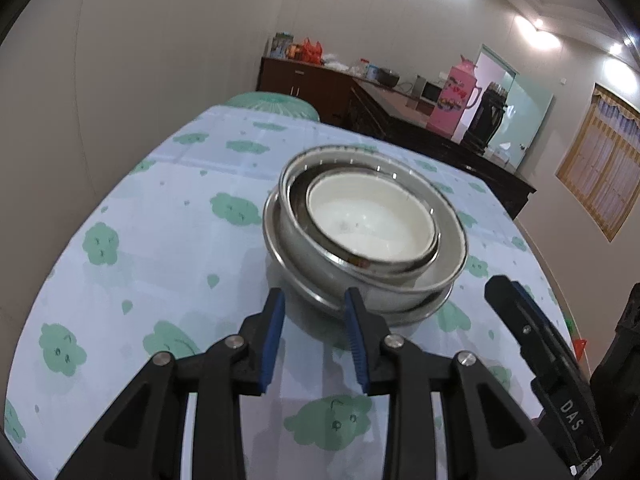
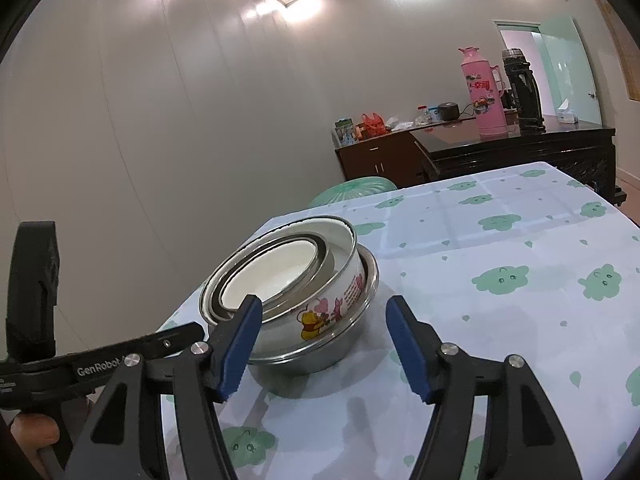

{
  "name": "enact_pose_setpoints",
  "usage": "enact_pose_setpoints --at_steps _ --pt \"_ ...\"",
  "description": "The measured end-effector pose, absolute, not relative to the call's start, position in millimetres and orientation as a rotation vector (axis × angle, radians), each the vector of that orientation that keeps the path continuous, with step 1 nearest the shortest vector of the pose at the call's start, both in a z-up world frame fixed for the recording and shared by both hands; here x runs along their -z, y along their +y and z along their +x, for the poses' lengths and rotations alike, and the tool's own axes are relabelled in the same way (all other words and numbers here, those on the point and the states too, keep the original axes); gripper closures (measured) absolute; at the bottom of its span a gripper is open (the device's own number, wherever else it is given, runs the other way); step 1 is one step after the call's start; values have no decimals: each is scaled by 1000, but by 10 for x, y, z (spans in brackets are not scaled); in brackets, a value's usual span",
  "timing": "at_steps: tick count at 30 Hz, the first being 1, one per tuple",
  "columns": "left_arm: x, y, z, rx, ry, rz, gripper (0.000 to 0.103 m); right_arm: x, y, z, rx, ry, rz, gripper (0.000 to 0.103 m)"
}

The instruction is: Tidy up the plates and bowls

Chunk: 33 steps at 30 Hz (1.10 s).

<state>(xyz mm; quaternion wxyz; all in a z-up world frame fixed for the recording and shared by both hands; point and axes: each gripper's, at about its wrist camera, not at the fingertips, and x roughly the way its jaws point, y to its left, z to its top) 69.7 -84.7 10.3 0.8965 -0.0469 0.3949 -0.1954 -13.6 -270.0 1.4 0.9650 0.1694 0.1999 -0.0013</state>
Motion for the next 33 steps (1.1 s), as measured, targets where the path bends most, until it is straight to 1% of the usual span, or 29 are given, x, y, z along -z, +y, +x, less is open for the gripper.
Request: enact_pose_setpoints --at_steps 1,3,5,6,8,9,10,11,13,16,22,27,29,30,31,33 --pt "-83 -859 693 400 828 -89 72 -7 -2693 -136 2 410 340 36" --pt "-65 -866 682 392 830 -81 64 8 -2690 -144 0 418 342 36" --pt "-70 -858 655 359 809 -62 44 9 -2686 -158 -1 419 342 36" --pt "-78 -849 640 331 789 -49 39 9 -2685 -159 2 416 341 36" --pt "-109 -821 594 274 726 -23 22 12 -2681 -177 10 411 332 36" --pt "-120 -796 576 258 696 -18 17 14 -2672 -190 10 410 329 33" --pt "-135 -774 558 248 665 -16 7 16 -2667 -201 9 410 328 30" --pt "-152 -747 544 240 632 -16 0 13 -2662 -215 10 406 328 29" --pt "-182 -695 494 225 545 -10 0 0 -2656 -245 16 395 322 29" --pt "-202 -658 498 220 472 23 0 -29 -2654 -312 31 369 309 28" --pt "-155 -607 615 237 484 17 0 -86 -2626 -421 50 327 260 28" --pt "-126 -665 594 241 469 48 0 -188 -2568 -649 137 210 110 27" --pt "-132 -670 566 242 455 47 0 -213 -2573 -746 160 159 77 20" --pt "-139 -672 539 237 437 46 0 -217 -2575 -794 170 133 67 13" --pt "-142 -674 525 232 425 47 0 -217 -2569 -846 175 103 57 11" --pt "-149 -675 495 218 403 46 0 -219 -2535 -886 159 76 37 10"
